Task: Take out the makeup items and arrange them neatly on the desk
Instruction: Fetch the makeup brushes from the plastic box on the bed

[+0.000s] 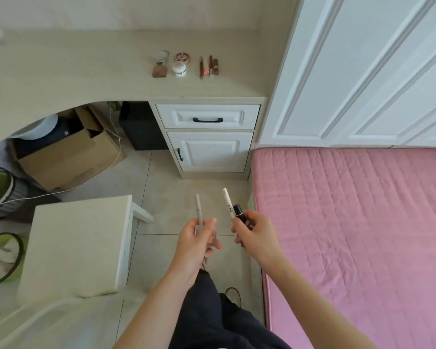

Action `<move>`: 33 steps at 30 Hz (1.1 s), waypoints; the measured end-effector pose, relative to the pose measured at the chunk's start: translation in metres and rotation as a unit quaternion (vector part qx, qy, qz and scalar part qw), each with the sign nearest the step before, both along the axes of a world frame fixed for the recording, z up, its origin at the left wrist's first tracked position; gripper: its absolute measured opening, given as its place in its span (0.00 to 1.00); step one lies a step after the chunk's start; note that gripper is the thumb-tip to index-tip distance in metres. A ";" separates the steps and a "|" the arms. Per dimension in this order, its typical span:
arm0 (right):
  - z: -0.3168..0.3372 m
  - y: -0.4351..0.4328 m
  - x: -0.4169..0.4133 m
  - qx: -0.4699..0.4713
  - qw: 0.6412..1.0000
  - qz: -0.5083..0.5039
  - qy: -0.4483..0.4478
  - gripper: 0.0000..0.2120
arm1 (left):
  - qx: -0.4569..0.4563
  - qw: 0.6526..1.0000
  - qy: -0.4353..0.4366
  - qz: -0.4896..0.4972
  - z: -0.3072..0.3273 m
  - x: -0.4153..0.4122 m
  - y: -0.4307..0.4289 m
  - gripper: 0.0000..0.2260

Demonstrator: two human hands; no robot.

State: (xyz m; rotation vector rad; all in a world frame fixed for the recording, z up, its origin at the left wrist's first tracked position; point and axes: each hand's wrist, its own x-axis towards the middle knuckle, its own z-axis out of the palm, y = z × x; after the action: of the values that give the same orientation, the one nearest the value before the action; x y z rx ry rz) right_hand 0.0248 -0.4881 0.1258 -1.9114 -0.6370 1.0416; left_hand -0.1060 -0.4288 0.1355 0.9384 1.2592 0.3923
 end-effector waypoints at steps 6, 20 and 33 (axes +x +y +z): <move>-0.006 0.060 0.029 0.001 1.000 0.007 -0.001 0.05 | -0.051 0.997 -0.045 0.020 -0.005 0.033 0.064 0.09; -0.001 0.250 0.096 -0.016 0.998 -0.056 -0.002 0.06 | 0.008 1.000 -0.014 -0.011 0.006 0.096 0.273 0.08; -0.009 0.359 0.182 -0.045 0.996 -0.071 0.022 0.05 | -0.010 1.000 -0.007 -0.012 -0.015 0.193 0.383 0.07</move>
State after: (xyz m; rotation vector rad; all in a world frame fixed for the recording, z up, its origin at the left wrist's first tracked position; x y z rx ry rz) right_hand 0.2064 -0.1287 0.1167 -1.9752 -0.4281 1.0338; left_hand 0.0871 -0.0463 0.1203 0.9325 1.2353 0.3666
